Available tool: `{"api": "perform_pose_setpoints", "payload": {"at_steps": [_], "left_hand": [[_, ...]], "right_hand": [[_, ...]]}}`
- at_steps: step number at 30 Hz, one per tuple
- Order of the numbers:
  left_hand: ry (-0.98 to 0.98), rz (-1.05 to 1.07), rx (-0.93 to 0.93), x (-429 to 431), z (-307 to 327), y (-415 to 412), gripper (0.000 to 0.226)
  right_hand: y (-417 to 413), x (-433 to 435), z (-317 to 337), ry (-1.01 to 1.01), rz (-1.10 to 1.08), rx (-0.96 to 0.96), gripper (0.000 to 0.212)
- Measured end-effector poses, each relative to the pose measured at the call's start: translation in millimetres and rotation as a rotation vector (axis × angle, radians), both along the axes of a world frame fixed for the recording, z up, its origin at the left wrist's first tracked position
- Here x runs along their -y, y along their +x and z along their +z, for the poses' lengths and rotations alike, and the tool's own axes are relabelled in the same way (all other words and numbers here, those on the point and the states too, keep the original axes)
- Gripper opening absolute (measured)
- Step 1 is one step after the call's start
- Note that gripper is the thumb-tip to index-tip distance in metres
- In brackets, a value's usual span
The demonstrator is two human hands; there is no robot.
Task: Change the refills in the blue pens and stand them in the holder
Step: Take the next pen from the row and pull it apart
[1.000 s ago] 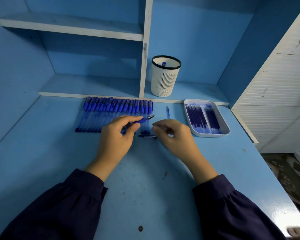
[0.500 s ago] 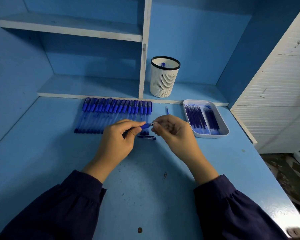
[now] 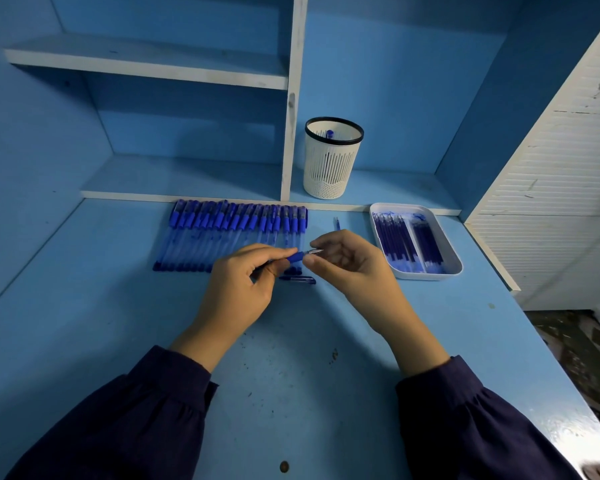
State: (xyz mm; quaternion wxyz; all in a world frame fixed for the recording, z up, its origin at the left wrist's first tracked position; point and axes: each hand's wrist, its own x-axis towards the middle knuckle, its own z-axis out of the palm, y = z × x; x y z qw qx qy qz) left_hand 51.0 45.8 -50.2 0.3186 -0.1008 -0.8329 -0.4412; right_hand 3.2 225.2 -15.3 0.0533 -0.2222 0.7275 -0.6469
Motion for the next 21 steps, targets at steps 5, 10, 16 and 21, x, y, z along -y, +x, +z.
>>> {"api": "perform_pose_setpoints", "payload": {"at_steps": [5,10,16,21], "left_hand": [[0.002,0.015,0.011,0.4,-2.0,-1.2,0.02],[-0.012,0.015,0.006,0.7,-1.8,-1.5,0.02],[-0.009,0.011,0.019,1.1,-2.9,-2.5,0.02],[-0.009,0.015,0.016,1.5,-3.5,-3.5,0.02]], "right_hand": [[-1.2,-2.0,-1.0,0.013,-0.01,-0.007,0.013],[-0.5,-1.4,1.0,0.06,-0.038,0.015,0.009],[0.0,-2.9,2.5,-0.051,-0.013,0.085,0.016],[-0.5,-2.4,2.3,-0.054,-0.021,0.084,0.013]]}}
